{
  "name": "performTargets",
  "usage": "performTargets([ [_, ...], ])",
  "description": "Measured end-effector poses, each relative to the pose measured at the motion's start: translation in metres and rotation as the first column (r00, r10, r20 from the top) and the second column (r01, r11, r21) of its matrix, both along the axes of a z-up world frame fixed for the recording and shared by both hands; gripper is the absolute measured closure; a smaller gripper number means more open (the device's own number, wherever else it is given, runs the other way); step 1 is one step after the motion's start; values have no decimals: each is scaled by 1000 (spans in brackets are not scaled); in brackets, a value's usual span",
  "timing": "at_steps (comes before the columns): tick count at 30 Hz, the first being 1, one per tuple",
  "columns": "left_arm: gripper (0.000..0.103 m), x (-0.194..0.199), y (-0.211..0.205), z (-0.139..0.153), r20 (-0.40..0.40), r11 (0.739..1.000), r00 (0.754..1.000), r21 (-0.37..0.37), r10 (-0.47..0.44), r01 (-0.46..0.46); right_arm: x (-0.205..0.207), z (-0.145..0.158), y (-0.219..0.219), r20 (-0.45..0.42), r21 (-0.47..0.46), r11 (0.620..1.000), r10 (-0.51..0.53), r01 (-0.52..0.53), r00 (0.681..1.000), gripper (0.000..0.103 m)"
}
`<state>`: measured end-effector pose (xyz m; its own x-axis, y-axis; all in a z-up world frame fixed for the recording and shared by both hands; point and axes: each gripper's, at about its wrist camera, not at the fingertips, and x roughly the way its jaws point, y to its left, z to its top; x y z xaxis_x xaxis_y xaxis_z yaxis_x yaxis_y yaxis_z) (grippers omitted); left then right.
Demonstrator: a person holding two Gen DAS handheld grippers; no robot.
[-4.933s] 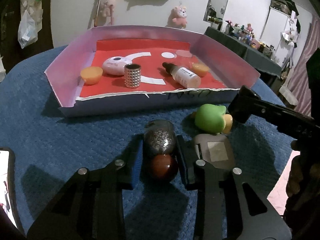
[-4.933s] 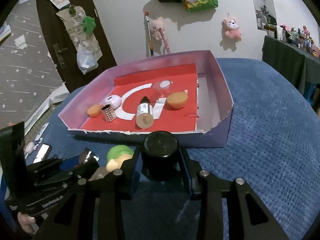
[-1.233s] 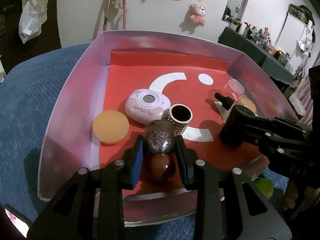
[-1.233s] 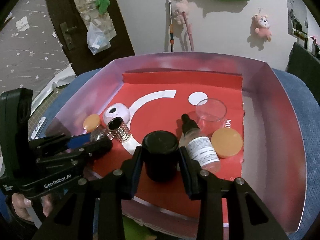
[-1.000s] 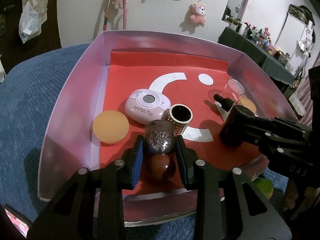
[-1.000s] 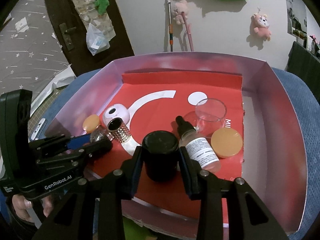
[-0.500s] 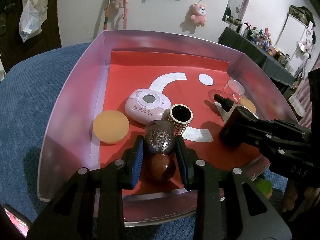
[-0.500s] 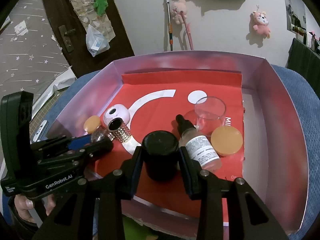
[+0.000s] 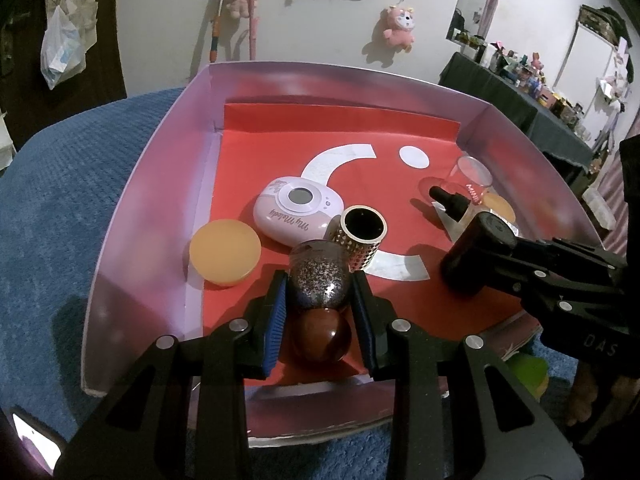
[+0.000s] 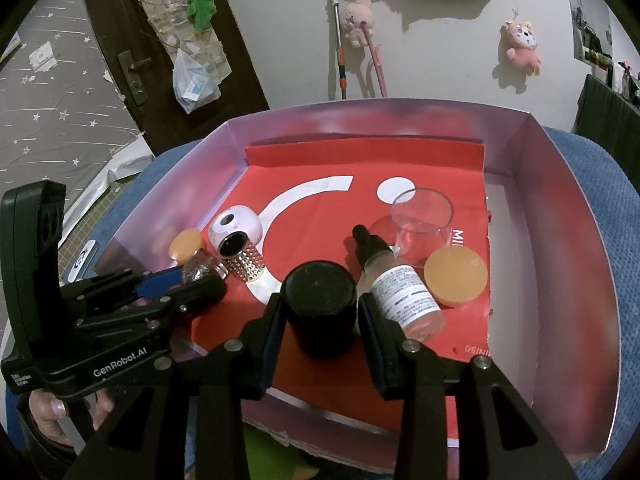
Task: Organize rigid objects
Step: 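Lower balls onto red sheet and open left tool while right tool releases black jar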
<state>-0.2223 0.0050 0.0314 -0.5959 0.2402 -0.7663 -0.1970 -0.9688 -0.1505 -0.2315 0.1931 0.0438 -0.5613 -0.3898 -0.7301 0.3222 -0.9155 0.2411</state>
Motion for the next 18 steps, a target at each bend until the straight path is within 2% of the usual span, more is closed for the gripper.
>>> performTargets([
  [3,73,0,0,0,0,1000,1000,1,0,0,0,0,0,-2,-1,1000,0,0,1000,60],
  [5,73,0,-1,0,1,1000,1000,2,2,-2,0,0,0,-5,-2,1000,1,-1,1000,54],
  [18,73,9,1,8,-37,1000,999,-13,4,-5,13,5,-1,-20,-7,1000,-4,3,1000,52],
])
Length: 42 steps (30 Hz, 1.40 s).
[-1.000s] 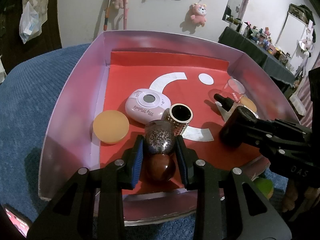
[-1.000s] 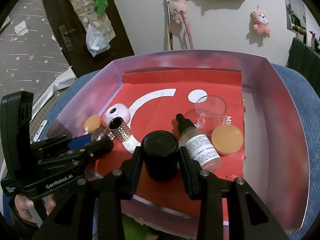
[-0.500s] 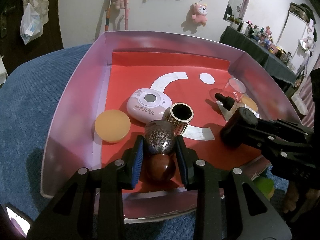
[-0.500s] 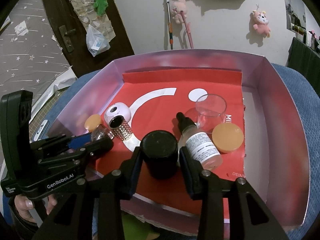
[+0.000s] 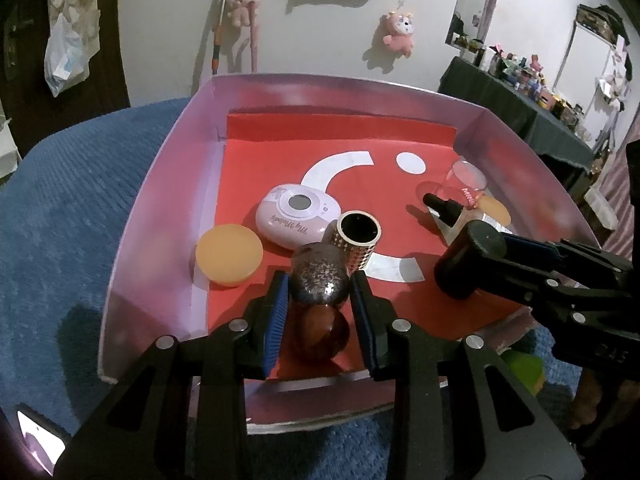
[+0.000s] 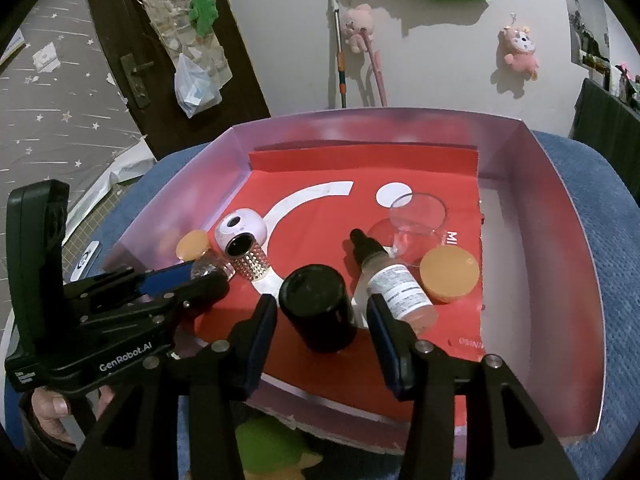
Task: Organize rigid objects
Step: 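Lower balls onto red sheet and open left tool while right tool releases black jar, then withdraw both tools from the box toward the green figurine and brown case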
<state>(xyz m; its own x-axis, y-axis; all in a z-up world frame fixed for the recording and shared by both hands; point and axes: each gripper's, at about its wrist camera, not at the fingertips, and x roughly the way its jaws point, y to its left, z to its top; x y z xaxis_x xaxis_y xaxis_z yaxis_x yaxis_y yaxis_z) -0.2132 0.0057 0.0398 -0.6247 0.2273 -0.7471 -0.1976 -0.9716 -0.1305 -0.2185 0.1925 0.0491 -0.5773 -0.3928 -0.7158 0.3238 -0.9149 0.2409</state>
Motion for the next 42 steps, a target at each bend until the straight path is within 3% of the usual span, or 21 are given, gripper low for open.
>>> performTargets([
  [3,73,4,1,6,-17,1000,1000,-1,-1,1,5,3,1,-9,-3,1000,0,0,1000,43],
  [9,73,14,2,13,-38,1000,999,-15,-5,5,13,11,3,-26,-10,1000,-1,1,1000,40],
  [11,70,17,3,14,-38,1000,999,-21,-7,6,17,13,5,-33,-13,1000,-1,1,999,32],
  [14,15,24,4,17,-54,1000,998,-9,-16,15,24,19,6,-52,-11,1000,-4,4,999,30],
  [15,12,29,4,21,-76,1000,997,-5,-14,13,26,20,6,-54,-11,1000,-4,4,999,30],
  [22,12,46,7,31,-110,999,994,-27,-24,21,43,32,11,-85,-28,1000,-3,1,996,22],
  [27,12,56,7,35,-120,999,992,-5,-34,34,56,40,14,-107,-34,999,-3,-1,994,9],
  [32,4,71,10,40,-136,999,990,-17,-40,38,69,45,17,-124,-46,999,-5,0,992,0],
  [42,4,94,10,39,-133,999,990,2,-51,51,91,51,22,-136,-67,998,-7,-2,991,0],
])
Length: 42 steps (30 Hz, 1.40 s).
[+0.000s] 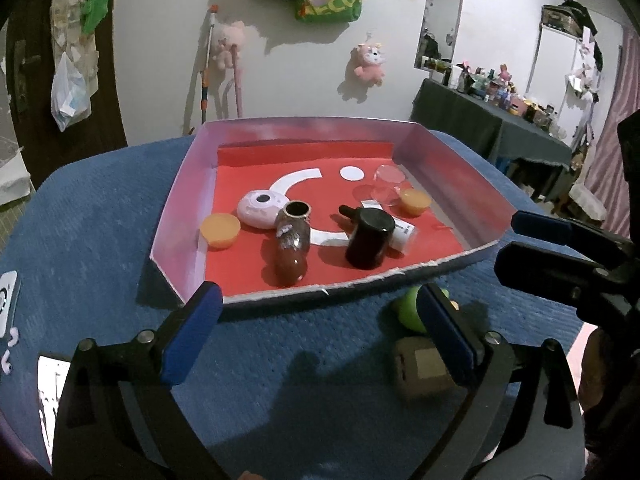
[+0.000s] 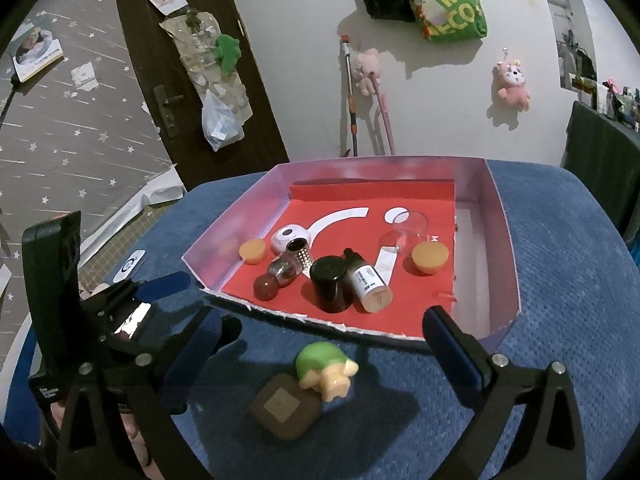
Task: Organize rigid objects
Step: 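Withdraw both tools from the box toward the green figurine and brown case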
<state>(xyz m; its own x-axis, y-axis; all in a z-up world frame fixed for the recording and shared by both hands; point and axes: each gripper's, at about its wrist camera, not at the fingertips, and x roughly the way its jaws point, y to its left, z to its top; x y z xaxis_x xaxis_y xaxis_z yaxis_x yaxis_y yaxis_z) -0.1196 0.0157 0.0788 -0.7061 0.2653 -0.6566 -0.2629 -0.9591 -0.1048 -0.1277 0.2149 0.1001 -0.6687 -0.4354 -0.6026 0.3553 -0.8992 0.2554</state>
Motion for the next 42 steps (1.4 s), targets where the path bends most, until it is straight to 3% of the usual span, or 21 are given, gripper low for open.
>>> performTargets([
  [25,3,42,18,-18,51,998,997,35,-52,51,29,-19,19,47,-41,999,-30,32,998,0],
  [29,3,46,31,-24,64,996,995,28,-81,79,26,-27,22,71,-35,998,-44,47,997,11],
  [35,3,41,55,-40,90,993,989,-2,-114,114,18,-37,31,105,-43,997,-66,71,992,14],
  [42,4,29,54,-61,109,998,993,-46,-38,44,11,-44,33,126,-35,997,-70,75,990,14],
])
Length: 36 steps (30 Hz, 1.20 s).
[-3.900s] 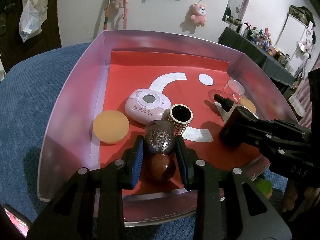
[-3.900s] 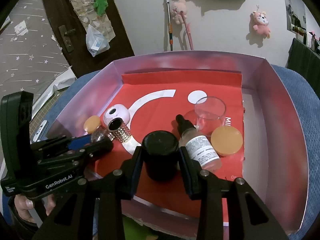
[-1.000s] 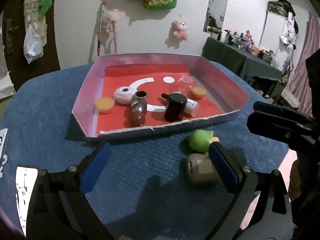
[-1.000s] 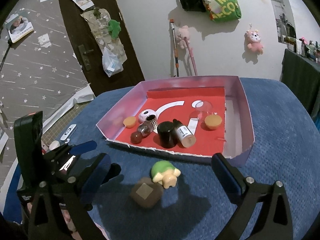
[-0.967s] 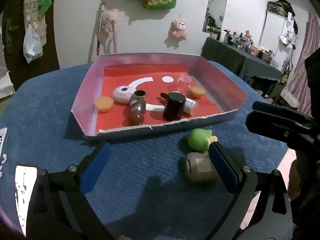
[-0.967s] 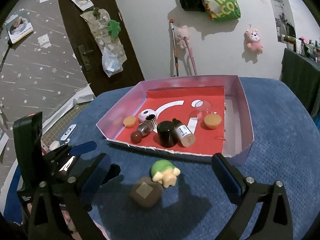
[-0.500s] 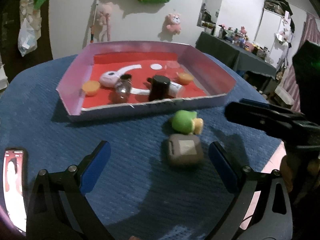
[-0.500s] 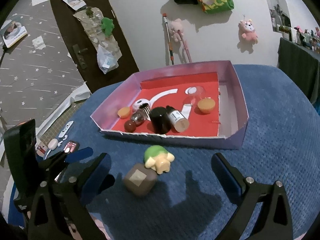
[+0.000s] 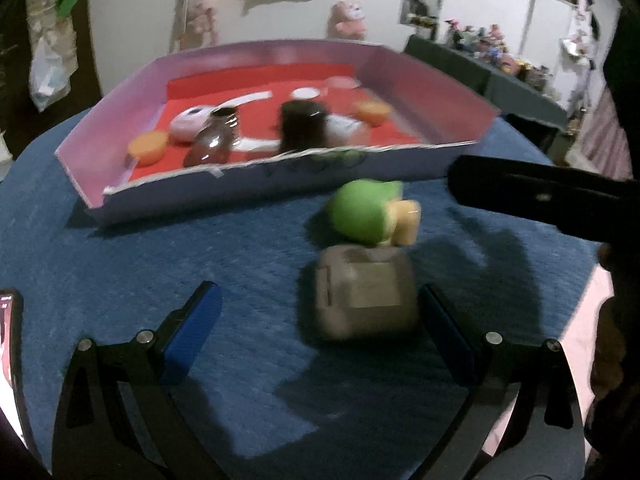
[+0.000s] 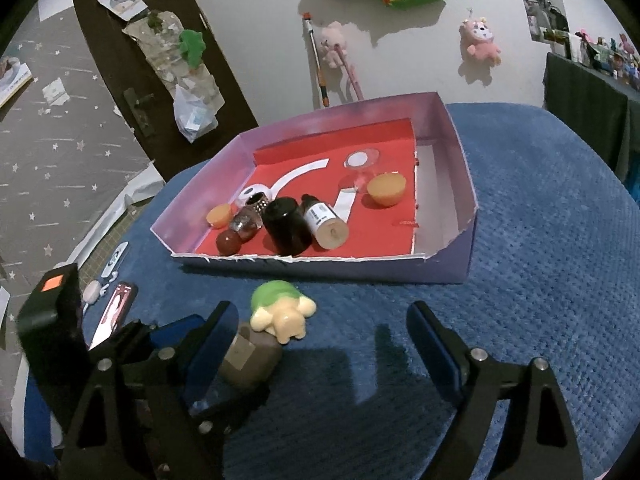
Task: Organize rigid objects
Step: 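Withdraw both tools from the box toward the green figurine and brown case, then grasp brown square case with left tool while right tool grasps green figurine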
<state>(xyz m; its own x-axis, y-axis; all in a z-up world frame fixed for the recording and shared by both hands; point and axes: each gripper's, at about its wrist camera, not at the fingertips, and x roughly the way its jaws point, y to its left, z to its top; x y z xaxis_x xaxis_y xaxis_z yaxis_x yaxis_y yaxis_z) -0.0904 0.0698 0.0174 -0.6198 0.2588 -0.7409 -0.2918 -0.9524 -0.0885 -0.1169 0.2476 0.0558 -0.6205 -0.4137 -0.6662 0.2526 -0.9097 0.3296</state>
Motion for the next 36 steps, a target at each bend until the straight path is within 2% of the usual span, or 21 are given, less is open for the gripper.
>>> performTargets([
  [6,4,-4,-28,-1,-9,996,996,9,92,-92,-7,-6,-11,13,11,1000,21,-21,1000,19],
  [11,4,-3,-40,0,-5,995,996,28,91,-91,-13,-9,-22,20,10,999,34,-35,999,20],
  [14,5,-2,-38,0,-12,997,997,22,79,-79,-19,-11,-32,33,4,999,50,-50,998,28],
  [19,17,-5,-35,2,-20,998,998,43,55,-54,-24,-18,-48,56,2,997,78,-79,995,28],
  [21,26,-4,-34,3,-21,998,999,53,42,-41,-26,-20,-52,64,-1,996,86,-86,994,31],
  [23,31,-4,-34,4,-24,997,999,64,34,-32,-29,-22,-55,78,-12,996,90,-89,993,46],
  [25,37,-3,-34,4,-23,997,1000,79,18,-17,-32,-26,-56,100,-30,994,103,-101,990,53],
  [26,42,-3,-34,4,-23,996,1000,84,12,-10,-33,-28,-57,108,-38,994,111,-107,988,55],
  [28,46,-3,-33,5,-20,996,1000,86,5,-3,-35,-33,-60,127,-54,992,124,-118,984,56],
  [30,53,-2,-32,5,-24,996,1000,92,-5,7,-36,-33,-59,127,-67,991,120,-112,985,57],
  [36,55,1,-34,10,-36,995,999,101,-9,12,-31,-29,-50,118,-88,991,111,-101,987,58],
])
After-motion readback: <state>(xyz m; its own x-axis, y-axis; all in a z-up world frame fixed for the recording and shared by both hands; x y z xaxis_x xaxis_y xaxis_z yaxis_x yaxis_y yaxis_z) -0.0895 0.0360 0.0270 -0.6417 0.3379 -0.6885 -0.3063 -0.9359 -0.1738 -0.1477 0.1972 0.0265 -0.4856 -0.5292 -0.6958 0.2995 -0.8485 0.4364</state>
